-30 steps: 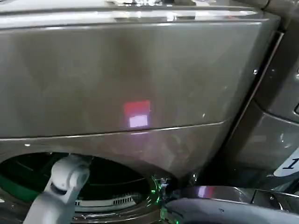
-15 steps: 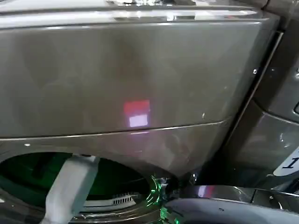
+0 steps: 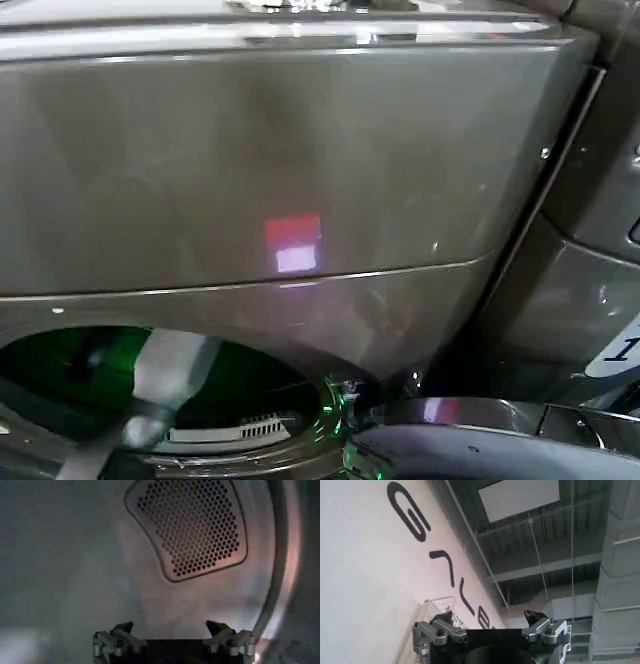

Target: Grasp the clothes from the dryer.

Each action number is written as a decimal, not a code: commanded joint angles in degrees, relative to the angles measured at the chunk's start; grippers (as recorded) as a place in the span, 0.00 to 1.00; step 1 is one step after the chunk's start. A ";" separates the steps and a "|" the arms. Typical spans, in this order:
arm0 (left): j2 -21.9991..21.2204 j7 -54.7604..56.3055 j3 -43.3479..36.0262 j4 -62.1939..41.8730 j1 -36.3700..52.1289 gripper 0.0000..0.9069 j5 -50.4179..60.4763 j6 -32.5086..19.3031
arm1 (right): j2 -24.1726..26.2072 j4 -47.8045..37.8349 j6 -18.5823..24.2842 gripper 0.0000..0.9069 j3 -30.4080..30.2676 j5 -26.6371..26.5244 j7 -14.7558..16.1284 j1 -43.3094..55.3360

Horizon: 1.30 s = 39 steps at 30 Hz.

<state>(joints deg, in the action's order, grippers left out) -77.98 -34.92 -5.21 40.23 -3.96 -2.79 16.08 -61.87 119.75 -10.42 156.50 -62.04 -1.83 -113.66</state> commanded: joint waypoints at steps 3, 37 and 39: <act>-1.72 -20.73 -4.27 -14.84 7.84 1.00 18.50 -10.10 | -0.04 -0.01 0.02 1.00 -0.07 0.13 0.09 -0.01; -3.04 -36.81 -9.04 -28.08 12.97 0.41 31.60 -21.33 | -0.60 0.55 0.06 1.00 0.15 -0.09 0.13 -0.18; -2.90 -37.06 -9.13 -28.08 12.85 0.23 31.88 -21.44 | -0.53 0.45 0.05 1.00 0.27 -0.12 0.10 -0.29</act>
<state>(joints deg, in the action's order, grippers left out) -81.00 -70.67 -14.08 13.29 8.83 27.93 -4.58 -62.42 120.28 -10.39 156.63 -62.13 -1.68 -113.87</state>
